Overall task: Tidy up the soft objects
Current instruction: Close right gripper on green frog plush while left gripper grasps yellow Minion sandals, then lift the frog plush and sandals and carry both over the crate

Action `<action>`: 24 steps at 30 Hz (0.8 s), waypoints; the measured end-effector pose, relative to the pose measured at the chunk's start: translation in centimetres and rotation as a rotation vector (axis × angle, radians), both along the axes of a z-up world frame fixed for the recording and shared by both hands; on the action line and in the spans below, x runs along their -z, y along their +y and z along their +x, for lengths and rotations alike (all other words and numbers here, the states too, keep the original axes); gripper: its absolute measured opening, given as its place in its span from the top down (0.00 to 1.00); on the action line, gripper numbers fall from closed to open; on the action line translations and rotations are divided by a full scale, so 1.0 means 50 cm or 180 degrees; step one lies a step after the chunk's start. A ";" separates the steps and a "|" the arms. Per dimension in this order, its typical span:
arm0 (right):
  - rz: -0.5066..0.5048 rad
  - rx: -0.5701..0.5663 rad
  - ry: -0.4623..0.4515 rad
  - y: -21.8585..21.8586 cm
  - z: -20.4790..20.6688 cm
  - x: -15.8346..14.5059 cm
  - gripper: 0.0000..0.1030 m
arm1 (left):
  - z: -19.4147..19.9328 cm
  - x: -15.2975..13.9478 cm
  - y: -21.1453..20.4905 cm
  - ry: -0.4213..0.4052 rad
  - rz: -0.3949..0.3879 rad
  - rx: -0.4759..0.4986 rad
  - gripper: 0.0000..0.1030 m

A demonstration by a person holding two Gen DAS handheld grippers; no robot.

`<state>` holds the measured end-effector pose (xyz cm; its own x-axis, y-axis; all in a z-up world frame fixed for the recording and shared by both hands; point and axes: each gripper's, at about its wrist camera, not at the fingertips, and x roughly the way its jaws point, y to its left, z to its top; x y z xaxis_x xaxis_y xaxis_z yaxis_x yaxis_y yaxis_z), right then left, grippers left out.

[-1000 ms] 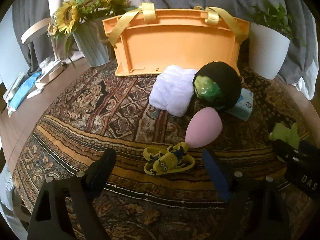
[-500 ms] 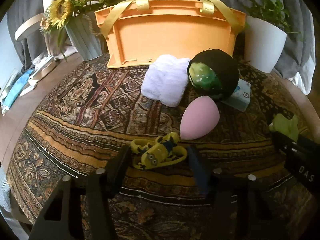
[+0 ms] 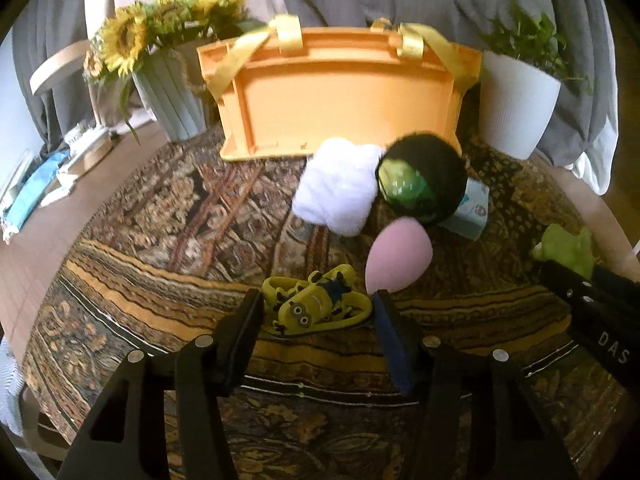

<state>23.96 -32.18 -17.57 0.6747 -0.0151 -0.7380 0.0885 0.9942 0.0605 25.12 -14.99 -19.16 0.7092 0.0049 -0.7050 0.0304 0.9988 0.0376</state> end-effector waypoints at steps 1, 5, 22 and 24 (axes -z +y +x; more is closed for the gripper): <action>0.0010 -0.0008 -0.0019 0.002 -0.002 -0.006 0.47 | -0.002 -0.007 0.002 -0.0031 0.0002 0.0008 0.46; 0.0033 -0.0052 -0.0108 0.014 -0.010 -0.034 0.47 | -0.009 -0.041 0.012 -0.0149 -0.0057 0.0035 0.46; 0.0098 -0.0133 -0.0611 0.071 -0.020 -0.164 0.47 | -0.027 -0.187 0.069 -0.0664 -0.0226 0.0091 0.46; 0.0104 -0.0140 -0.0675 0.080 -0.019 -0.180 0.47 | -0.025 -0.202 0.076 -0.0714 -0.0240 0.0090 0.46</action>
<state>23.03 -28.20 -8.55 0.8144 0.0393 -0.5790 0.0270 0.9941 0.1055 23.85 -11.19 -9.05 0.8472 -0.0638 -0.5275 0.0577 0.9979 -0.0281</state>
